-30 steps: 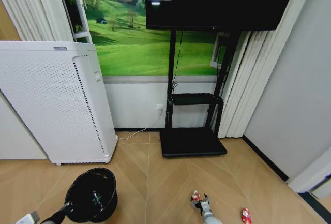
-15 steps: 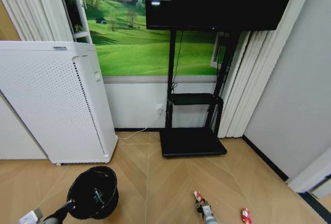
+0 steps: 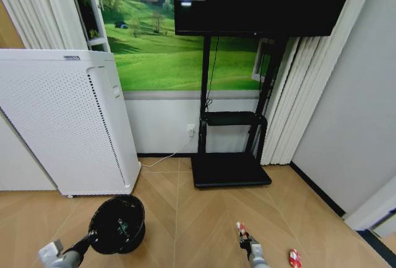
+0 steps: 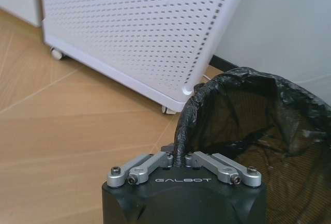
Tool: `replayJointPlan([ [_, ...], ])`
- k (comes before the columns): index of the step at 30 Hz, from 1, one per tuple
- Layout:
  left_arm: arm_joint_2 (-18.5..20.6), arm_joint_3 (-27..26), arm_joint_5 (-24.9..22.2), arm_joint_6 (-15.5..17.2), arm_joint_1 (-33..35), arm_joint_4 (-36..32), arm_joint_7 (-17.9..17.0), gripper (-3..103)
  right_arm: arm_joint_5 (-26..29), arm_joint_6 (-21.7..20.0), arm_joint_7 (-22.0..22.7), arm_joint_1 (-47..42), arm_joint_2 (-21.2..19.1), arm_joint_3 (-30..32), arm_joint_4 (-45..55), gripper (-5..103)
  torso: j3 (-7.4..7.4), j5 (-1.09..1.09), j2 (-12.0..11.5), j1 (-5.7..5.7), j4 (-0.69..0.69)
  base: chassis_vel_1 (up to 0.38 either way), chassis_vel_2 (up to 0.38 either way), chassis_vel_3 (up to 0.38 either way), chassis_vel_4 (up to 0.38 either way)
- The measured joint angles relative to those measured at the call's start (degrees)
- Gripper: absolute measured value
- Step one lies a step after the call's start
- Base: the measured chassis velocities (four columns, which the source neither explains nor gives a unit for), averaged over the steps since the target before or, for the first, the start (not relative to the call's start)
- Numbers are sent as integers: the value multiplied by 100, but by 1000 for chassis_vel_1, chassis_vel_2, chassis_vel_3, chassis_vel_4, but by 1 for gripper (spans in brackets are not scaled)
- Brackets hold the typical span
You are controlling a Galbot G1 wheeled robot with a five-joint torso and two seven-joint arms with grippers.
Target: Pick up the trash bin and place the garbage on the floor into it.
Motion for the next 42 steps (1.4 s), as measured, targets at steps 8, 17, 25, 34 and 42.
replayJointPlan([
  [8,621,1151,423,-110,-936,462,72,3,-667,1062,-563,-236,-143,107,789,24,0,3,0,0,0,0,0,0,0],
  [17,847,2109,444,-91,-1899,607,149,3,-503,1195,-862,-610,-361,-382,2587,24,0,0,0,0,5,0,0,0,0],
  [25,712,3127,619,-34,-2618,1027,536,3,-1004,1782,-1290,-1061,-210,-460,2683,24,0,0,0,0,-2,0,0,0,0],
  [34,30,4825,1019,-184,-3800,1909,762,3,-1538,2216,-1519,-1455,-10,-507,2584,24,0,1,0,0,-2,0,0,0,0],
  [42,-208,5369,1012,-234,-4187,1816,870,3,-1596,2432,-1816,-1349,-53,-510,2454,24,0,1,0,0,2,0,0,0,0],
])
